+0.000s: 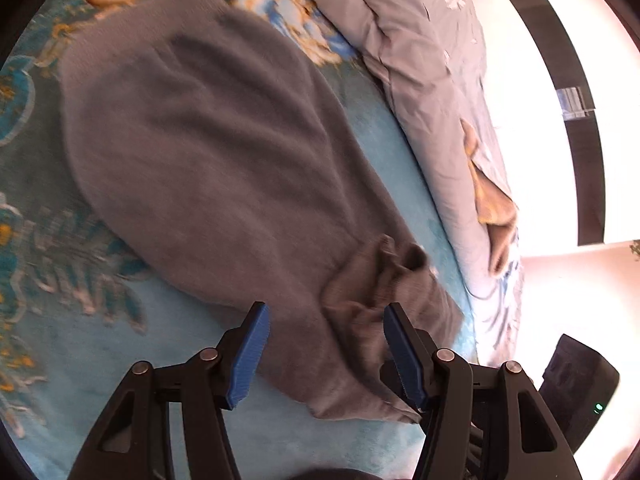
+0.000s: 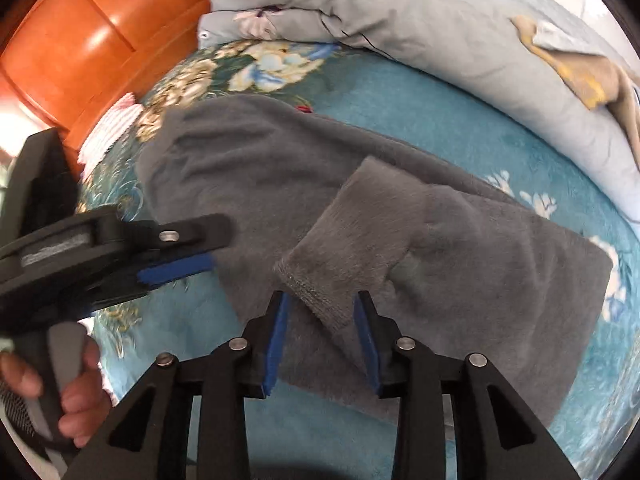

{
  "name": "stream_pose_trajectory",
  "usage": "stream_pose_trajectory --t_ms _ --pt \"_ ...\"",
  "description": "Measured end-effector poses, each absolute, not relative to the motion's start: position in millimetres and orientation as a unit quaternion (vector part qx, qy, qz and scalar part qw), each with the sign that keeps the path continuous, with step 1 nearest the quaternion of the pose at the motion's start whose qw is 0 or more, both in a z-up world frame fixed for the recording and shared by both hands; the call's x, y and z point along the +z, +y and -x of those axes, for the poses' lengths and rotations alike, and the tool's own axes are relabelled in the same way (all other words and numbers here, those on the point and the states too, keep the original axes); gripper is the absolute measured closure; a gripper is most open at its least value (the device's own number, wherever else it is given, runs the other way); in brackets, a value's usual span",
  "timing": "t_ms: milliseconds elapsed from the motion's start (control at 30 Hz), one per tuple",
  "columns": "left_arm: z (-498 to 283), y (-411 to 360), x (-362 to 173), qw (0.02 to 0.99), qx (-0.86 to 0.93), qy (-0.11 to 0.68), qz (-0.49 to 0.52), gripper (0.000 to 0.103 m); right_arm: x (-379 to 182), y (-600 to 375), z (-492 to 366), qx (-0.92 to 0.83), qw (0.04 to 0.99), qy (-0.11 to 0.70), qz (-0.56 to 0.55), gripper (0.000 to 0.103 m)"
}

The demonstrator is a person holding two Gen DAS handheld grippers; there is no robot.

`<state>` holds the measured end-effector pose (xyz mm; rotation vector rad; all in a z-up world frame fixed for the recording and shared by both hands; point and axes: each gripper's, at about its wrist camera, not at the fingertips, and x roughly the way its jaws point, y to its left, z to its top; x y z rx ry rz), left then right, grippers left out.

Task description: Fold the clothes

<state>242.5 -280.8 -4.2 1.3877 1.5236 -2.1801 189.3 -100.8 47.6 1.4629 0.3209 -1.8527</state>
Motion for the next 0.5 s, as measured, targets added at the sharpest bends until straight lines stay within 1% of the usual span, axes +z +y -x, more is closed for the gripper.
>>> stream_pose_trajectory --t_ms 167,200,233,267,400,433,467,500 --pt "-223 -262 -13 0.029 -0.729 0.498 -0.469 0.038 58 -52 -161 -0.743 0.322 0.061 -0.583 0.063" --pt "-219 -259 -15 0.026 -0.730 0.494 -0.472 0.037 60 -40 -155 -0.749 0.307 0.056 -0.584 0.063" --pt "-215 -256 -17 0.023 -0.731 0.490 -0.475 0.033 61 -27 -149 -0.755 0.293 0.050 -0.584 0.063" --pt "-211 -254 -18 0.020 -0.732 0.487 -0.477 0.033 62 -15 -144 -0.760 0.278 0.045 -0.585 0.063" --pt "-195 -244 -25 0.007 -0.735 0.471 -0.488 0.035 62 28 -133 -0.773 0.229 0.025 -0.592 0.063" --pt "-191 -241 -27 0.004 -0.736 0.467 -0.490 0.038 61 35 -133 -0.773 0.220 0.016 -0.594 0.063" --pt "-188 -238 -28 0.001 -0.737 0.463 -0.492 0.044 60 43 -132 -0.774 0.212 0.007 -0.596 0.063" --pt "-188 -236 -27 0.005 -0.741 0.459 -0.491 0.071 60 50 -131 -0.775 0.203 -0.003 -0.599 0.063"
